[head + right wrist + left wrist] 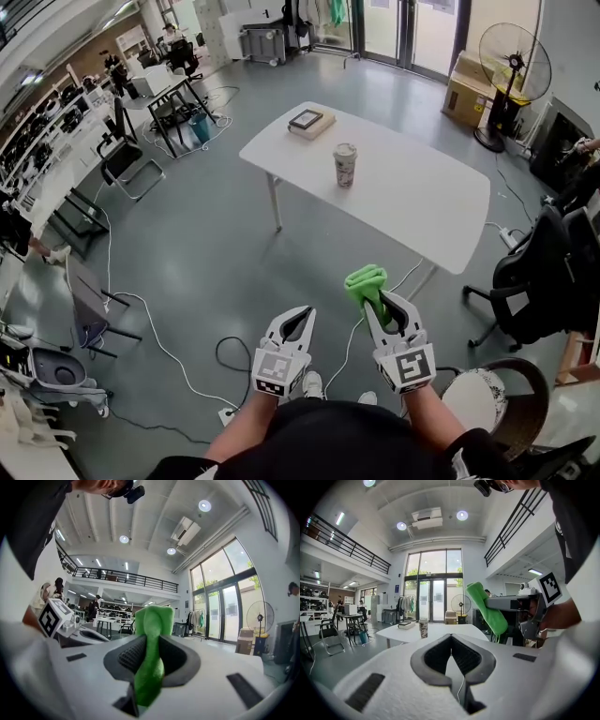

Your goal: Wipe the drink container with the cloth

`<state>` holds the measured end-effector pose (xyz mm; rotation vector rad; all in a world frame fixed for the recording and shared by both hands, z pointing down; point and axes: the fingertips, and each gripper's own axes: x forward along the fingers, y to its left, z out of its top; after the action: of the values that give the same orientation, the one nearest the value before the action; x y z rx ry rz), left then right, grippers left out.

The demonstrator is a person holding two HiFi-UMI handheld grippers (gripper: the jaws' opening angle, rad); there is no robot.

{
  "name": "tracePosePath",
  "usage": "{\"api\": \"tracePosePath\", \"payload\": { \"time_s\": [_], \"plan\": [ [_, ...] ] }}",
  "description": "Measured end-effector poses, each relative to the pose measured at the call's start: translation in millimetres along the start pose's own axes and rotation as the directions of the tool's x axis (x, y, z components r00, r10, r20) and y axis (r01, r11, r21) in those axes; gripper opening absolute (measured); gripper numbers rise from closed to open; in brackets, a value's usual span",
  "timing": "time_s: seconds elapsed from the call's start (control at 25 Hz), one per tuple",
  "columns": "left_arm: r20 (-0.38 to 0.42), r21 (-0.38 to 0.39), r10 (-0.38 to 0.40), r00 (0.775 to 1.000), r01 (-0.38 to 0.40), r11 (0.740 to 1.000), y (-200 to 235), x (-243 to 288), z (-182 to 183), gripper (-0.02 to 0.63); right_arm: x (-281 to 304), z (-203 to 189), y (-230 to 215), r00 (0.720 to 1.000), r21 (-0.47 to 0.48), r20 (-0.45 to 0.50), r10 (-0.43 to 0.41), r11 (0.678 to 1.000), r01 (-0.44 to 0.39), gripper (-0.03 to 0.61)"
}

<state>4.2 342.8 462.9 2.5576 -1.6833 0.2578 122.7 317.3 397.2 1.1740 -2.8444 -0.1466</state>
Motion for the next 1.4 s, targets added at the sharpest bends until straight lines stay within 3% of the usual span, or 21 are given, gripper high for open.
{"api": "tracePosePath", "payload": {
  "time_s": [0.12, 0.48, 0.88, 1.4],
  "plan": [
    [-0.002, 0.017, -0.019, 1.0, 0.019, 1.0, 26, -1, -4, 0.014, 23, 2, 10, 1.0, -0.082, -0.011, -0.027, 0.996, 0.026, 0.087],
    [-0.011, 0.033, -0.057, 0.998, 0.057, 0.998, 87, -14, -15, 0.014, 71, -2, 37, 0.994, -0.208, -0.07, -0.087, 0.976, 0.071, 0.087],
    [-0.033, -0.012, -0.072, 0.997, 0.071, 0.997, 109, 13, -25, 0.014, 102, -18, 22, 0.987, -0.142, -0.114, -0.11, 0.985, 0.094, 0.087],
    [-0.068, 0.01, -0.052, 0.996, 0.053, 0.999, 138, 131, -6, 0.014, 179, -38, -74, 0.991, -0.129, -0.109, -0.074, 0.99, 0.06, 0.089]
  ]
}}
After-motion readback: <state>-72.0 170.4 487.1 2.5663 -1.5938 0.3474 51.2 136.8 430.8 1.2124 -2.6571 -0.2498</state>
